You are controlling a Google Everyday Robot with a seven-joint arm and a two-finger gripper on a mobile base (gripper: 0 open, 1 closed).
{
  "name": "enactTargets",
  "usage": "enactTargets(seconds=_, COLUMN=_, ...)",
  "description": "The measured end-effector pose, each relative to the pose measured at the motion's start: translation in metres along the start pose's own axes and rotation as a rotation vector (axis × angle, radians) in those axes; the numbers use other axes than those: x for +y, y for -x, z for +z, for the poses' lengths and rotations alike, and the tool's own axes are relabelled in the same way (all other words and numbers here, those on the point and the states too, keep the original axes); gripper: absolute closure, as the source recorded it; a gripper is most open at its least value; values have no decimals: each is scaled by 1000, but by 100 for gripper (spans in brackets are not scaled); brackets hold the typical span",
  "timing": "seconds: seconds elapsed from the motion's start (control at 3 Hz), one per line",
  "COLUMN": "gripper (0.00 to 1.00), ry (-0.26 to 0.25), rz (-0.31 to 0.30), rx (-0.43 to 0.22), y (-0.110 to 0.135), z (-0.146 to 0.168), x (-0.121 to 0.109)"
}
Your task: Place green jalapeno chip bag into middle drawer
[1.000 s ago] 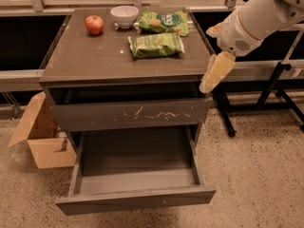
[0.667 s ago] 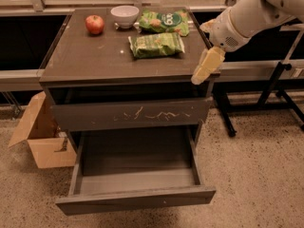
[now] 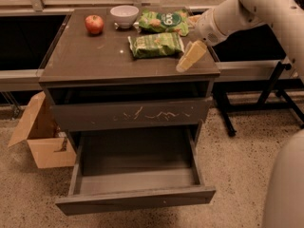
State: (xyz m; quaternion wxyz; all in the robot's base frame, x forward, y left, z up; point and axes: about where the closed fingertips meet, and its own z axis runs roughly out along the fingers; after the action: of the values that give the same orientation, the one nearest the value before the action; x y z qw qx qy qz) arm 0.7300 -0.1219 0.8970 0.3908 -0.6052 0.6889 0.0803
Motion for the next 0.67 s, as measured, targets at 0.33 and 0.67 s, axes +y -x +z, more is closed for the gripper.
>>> enactTargets(seconds=0.33, gripper=0, ry=-14, rz=4, rx=-90, y=5, z=22, x=-23)
enactTargets(seconds=0.67, gripper=0, ry=1, rz=11, rx=-166, y=12, z=45, x=-39)
